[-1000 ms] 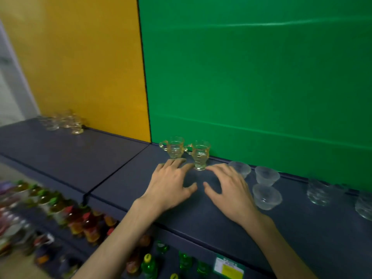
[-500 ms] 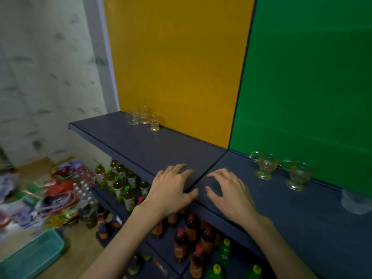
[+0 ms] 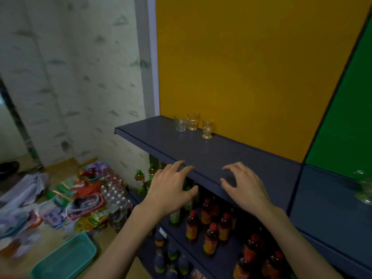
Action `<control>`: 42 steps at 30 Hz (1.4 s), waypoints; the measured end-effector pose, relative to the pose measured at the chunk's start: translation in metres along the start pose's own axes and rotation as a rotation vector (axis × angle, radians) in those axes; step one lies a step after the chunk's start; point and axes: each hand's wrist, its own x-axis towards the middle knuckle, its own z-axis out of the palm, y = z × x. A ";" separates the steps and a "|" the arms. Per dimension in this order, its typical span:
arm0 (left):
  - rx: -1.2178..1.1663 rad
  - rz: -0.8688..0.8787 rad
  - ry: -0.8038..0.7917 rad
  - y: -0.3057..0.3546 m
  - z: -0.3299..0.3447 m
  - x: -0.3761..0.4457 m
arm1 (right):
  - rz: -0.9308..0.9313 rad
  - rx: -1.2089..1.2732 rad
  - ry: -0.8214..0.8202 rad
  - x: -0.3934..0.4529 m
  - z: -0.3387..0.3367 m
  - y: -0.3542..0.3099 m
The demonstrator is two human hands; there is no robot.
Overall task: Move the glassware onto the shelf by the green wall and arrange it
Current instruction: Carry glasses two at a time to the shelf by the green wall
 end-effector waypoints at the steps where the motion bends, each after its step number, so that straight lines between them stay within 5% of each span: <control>1: -0.004 -0.006 0.003 -0.014 0.000 0.004 | 0.003 -0.007 -0.004 0.011 0.006 -0.006; 19: 0.072 0.056 0.052 -0.214 -0.008 0.205 | 0.187 -0.001 0.155 0.237 0.097 -0.032; 36: -0.260 0.175 0.064 -0.245 0.060 0.384 | 0.603 -0.108 0.207 0.286 0.119 0.006; 42: -0.443 0.139 -0.061 -0.252 0.080 0.430 | 0.751 0.088 0.305 0.318 0.130 0.006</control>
